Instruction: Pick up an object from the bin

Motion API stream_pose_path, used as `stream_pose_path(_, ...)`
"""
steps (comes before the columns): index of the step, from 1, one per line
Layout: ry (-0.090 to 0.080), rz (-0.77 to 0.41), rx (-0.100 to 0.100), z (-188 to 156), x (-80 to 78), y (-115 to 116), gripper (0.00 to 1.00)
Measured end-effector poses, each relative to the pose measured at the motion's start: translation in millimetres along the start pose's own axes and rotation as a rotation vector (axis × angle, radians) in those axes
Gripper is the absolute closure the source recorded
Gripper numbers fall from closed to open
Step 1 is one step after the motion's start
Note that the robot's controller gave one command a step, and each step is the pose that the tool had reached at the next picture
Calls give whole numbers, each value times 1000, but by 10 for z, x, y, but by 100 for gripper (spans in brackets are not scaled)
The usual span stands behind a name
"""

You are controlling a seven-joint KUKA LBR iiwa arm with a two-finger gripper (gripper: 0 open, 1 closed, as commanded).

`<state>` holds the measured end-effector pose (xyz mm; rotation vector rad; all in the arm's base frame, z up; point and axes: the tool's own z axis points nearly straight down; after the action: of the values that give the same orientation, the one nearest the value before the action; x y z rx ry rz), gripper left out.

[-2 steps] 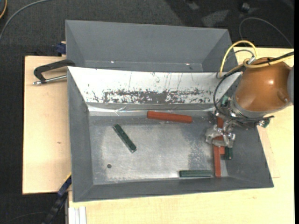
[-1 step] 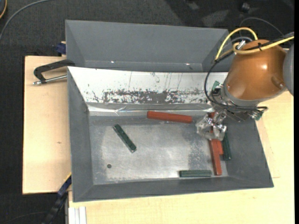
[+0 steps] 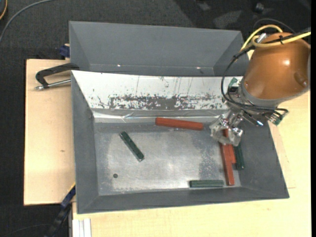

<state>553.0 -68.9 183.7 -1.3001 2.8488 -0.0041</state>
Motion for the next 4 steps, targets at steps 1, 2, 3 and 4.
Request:
stream_pose_path(1, 9, 95, -7, 25, 405, 216, 100)
stream_pose_path(2, 7, 94, -6, 24, 395, 212, 0)
stream_pose_path(3, 7, -255, -12, 1145, 689, -19, 0)
stream_pose_path(4, 3, -258, -8, 1124, 666, -20, 100)
